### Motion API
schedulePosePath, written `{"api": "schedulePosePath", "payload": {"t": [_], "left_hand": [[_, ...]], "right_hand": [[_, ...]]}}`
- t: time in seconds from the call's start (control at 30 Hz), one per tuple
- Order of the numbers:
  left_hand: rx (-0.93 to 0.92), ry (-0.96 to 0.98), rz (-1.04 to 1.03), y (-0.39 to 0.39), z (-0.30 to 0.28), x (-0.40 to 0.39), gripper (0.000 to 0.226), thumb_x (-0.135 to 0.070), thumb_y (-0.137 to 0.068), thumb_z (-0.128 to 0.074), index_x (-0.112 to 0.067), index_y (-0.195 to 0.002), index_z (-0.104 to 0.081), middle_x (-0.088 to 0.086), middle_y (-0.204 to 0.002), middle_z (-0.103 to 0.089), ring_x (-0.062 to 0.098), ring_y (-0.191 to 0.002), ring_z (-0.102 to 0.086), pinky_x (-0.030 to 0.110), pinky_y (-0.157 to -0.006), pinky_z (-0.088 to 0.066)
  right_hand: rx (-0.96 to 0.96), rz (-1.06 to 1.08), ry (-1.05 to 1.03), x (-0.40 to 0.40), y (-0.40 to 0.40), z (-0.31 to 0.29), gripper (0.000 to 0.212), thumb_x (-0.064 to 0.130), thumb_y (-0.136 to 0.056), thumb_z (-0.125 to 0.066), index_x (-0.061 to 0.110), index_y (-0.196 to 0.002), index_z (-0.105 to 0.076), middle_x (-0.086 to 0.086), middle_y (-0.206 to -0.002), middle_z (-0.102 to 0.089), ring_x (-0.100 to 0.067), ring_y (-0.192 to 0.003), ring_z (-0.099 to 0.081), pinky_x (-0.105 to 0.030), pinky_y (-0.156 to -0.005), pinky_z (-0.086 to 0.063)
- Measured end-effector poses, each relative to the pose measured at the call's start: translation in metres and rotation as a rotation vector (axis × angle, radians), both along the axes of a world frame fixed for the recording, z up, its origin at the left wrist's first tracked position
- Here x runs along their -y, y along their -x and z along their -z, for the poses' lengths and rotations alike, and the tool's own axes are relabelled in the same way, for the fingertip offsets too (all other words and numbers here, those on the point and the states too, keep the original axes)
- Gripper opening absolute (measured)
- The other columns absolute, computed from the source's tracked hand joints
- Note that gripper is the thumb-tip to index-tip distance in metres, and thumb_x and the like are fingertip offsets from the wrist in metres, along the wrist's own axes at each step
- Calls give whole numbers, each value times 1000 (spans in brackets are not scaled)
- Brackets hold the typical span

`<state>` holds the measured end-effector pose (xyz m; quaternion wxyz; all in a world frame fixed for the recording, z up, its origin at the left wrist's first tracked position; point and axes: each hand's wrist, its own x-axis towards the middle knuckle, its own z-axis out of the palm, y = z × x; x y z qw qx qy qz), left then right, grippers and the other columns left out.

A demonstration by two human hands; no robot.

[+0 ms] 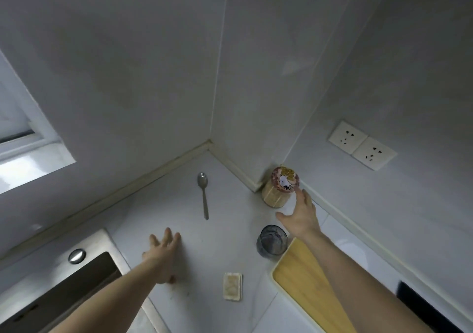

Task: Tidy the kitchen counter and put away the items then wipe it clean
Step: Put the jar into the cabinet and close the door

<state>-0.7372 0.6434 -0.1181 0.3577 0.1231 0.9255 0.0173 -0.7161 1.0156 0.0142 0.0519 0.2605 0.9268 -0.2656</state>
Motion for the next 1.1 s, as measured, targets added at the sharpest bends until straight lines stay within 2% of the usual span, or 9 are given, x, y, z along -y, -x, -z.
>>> {"api": "schedulePosePath", "payload": {"t": [0.13,0.3,0.4,0.53,0.67,0.87,0.97,1.1], "left_hand": [[3,-22,-6,0,-1,0,128,-38,-80,-84,-25,-161,15,3,-166,26,49,-150,16,59,-118,-33],[11,8,6,1,-1,-3,125,-35,-82,-82,-25,-160,15,3,-166,28,49,-151,15,57,-117,-34],[17,26,13,2,0,-3,124,-32,-83,-81,-25,-160,17,3,-165,30,50,-151,14,57,-116,-35],[21,41,22,1,-1,-4,122,-27,-86,-78,-25,-159,19,3,-165,31,50,-151,14,55,-115,-37],[12,68,31,0,-6,-7,115,-12,-89,-71,-23,-159,20,3,-165,30,50,-150,12,52,-112,-41],[29,69,23,-2,-16,-10,112,-5,-89,-66,-21,-159,20,4,-165,31,51,-150,13,54,-115,-37],[37,64,17,-3,-18,-10,111,-3,-90,-65,-22,-159,20,4,-165,31,51,-150,15,56,-117,-34],[44,63,11,-3,-20,-11,112,-4,-90,-66,-22,-159,20,4,-164,32,50,-150,16,57,-117,-33]], "right_hand": [[39,41,39,-11,47,0,121,49,-71,-84,25,-162,-8,-8,-169,-5,-35,-154,-12,-47,-122,-22],[151,59,47,-26,101,16,124,44,-74,-81,25,-162,5,-6,-169,5,-37,-154,-5,-46,-123,-20],[195,88,26,-25,115,30,121,45,-73,-81,21,-161,-1,-5,-166,-1,-40,-149,-17,-48,-120,-30],[131,102,-57,-23,119,40,98,45,-80,-76,13,-151,-17,-11,-148,-21,-43,-134,-37,-48,-109,-42],[172,58,-141,-28,119,39,99,51,-76,-77,12,-147,-22,-11,-137,-29,-42,-124,-50,-47,-99,-51],[197,-57,-199,-8,107,36,93,48,-80,-74,13,-148,-22,-10,-137,-29,-41,-117,-56,-44,-93,-52],[226,-116,-203,8,97,33,98,49,-78,-74,15,-152,-18,-10,-139,-26,-40,-117,-58,-43,-94,-52],[264,-248,-222,40,82,23,98,53,-74,-74,18,-147,-20,-7,-135,-28,-38,-118,-56,-43,-96,-52]]}}
